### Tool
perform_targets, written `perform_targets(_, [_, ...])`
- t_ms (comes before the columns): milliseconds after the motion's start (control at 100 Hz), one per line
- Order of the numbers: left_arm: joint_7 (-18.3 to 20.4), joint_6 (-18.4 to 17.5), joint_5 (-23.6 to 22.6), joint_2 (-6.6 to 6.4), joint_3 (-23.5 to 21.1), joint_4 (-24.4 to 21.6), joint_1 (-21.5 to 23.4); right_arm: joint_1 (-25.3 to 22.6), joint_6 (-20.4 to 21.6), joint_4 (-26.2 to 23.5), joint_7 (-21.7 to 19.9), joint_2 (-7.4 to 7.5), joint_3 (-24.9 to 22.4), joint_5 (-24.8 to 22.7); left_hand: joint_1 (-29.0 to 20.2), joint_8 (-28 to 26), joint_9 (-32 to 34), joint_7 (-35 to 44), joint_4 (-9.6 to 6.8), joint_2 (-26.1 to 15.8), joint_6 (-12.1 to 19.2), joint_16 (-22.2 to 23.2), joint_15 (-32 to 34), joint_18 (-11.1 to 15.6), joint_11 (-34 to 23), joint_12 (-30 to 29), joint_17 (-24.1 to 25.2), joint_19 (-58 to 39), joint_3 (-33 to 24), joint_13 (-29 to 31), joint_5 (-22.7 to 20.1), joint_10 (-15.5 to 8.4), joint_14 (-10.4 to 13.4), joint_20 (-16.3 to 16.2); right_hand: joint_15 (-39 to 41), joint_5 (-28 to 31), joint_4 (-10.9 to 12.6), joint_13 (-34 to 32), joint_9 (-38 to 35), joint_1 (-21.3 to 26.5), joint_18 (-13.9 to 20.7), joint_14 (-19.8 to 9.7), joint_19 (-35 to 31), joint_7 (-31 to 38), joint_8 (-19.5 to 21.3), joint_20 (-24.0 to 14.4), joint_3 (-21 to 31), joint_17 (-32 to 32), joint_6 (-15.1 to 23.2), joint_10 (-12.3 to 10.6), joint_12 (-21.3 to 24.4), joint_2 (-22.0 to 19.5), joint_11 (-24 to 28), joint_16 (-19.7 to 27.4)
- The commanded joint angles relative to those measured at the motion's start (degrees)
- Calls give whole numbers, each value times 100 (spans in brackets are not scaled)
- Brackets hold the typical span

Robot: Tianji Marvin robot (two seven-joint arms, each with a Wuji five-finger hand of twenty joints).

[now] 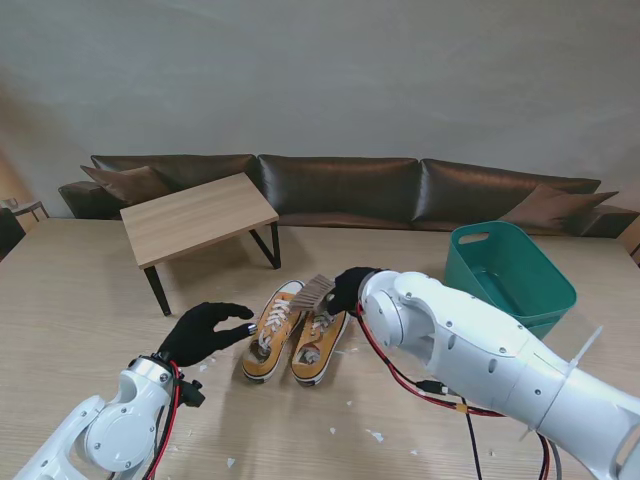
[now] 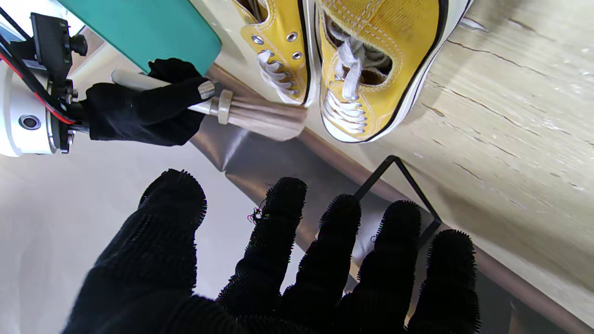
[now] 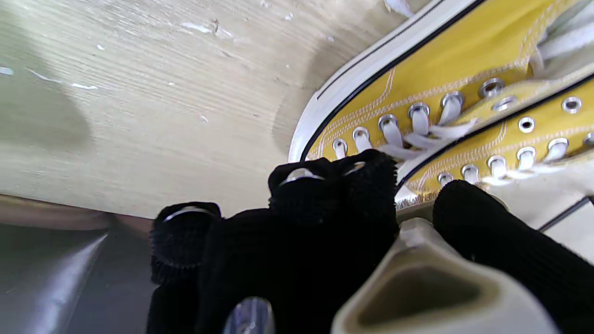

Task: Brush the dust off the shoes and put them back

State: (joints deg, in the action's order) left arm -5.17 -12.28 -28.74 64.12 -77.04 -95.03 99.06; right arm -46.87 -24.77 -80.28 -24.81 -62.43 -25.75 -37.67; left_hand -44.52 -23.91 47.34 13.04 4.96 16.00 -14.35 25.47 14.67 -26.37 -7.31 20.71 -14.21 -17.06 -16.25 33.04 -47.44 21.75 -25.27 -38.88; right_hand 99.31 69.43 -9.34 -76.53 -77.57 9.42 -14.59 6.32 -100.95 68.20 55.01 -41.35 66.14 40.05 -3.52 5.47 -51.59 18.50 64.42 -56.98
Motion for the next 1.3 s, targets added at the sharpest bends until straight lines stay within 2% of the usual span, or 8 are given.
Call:
perform_targets(0, [114, 12, 7, 9, 9, -34, 0, -46, 14, -99, 87, -16, -8, -9, -62, 4, -27, -34, -248, -250, -49, 57, -20, -63, 18, 23, 59, 146, 129, 118, -3, 58, -106, -89, 389, 341, 369, 121, -543, -3, 62, -954, -592, -9, 113, 22, 189, 2666, -316, -256, -31, -404, 603, 29])
perform_targets(130, [117, 10, 6, 9, 9, -31, -2, -89, -33, -101, 368, -128, -83, 73, -61, 3, -17, -32, -249, -247, -35, 60, -11, -70, 16, 24, 56, 146, 129, 134, -5, 62, -122, -89, 397, 339, 367, 123, -543, -8, 28, -931, -603, -9, 110, 24, 203, 2667, -326, -232, -37, -397, 599, 36])
perform_targets(310, [111, 25, 3, 10, -1, -46, 13, 65, 5, 145, 668, -335, 164, 261, -57, 4, 7, -34, -248, -250, -34, 61, -5, -70, 9, 28, 52, 144, 126, 140, -2, 60, -118, -91, 397, 333, 359, 123, -543, -34, 19, -945, -603, -6, 105, 29, 204, 2666, -310, -247, -41, -403, 588, 45])
perform_targets(510, [100, 29, 1, 12, -22, -69, 36, 290, 34, 557, 770, -552, 575, 543, -59, 3, 11, -31, -248, -252, -41, 63, 3, -80, 11, 29, 49, 141, 127, 158, -9, 66, -121, -94, 392, 317, 361, 122, -542, -54, 60, -973, -598, 1, 99, 38, 185, 2668, -286, -281, -47, -429, 579, 52])
perform_targets(630, [117, 38, 14, 10, -28, -76, 40, 413, 60, 722, 682, -604, 796, 661, -68, -1, 35, -22, -250, -255, -47, 62, 2, -75, 4, 32, 51, 143, 122, 157, -29, 77, -121, -94, 387, 305, 359, 120, -540, -74, 74, -996, -595, 11, 99, 44, 158, 2668, -256, -310, -50, -456, 573, 55])
perform_targets(830, [152, 56, 26, 5, -32, -87, 46, 491, 59, 737, 420, -506, 931, 664, -69, -1, 52, -23, -251, -265, -64, 65, 8, -81, 1, 35, 47, 139, 118, 165, -25, 59, -127, -97, 373, 286, 373, 118, -541, -63, 110, -1034, -587, 23, 96, 57, 125, 2668, -225, -331, -56, -473, 561, 59])
perform_targets(1080, [176, 51, 34, 1, -13, -61, 18, 452, 132, 492, 69, -214, 852, 440, -75, -3, 55, -19, -251, -280, -73, 67, 17, -88, 2, 36, 39, 137, 109, 173, -35, 86, -134, -100, 350, 254, 377, 116, -539, -66, 140, -1075, -567, 28, 93, 77, 67, 2666, -198, -350, -54, -517, 537, 69])
perform_targets(1290, [175, 65, 43, 3, 5, -51, 3, 64, 220, 57, -5, -10, 270, 106, -78, -2, 54, -20, -251, -287, -70, 67, 18, -86, 3, 36, 37, 136, 106, 173, -38, 79, -137, -101, 348, 249, 383, 116, -539, -64, 156, -1089, -562, 30, 91, 86, 66, 2666, -194, -357, -57, -512, 526, 70])
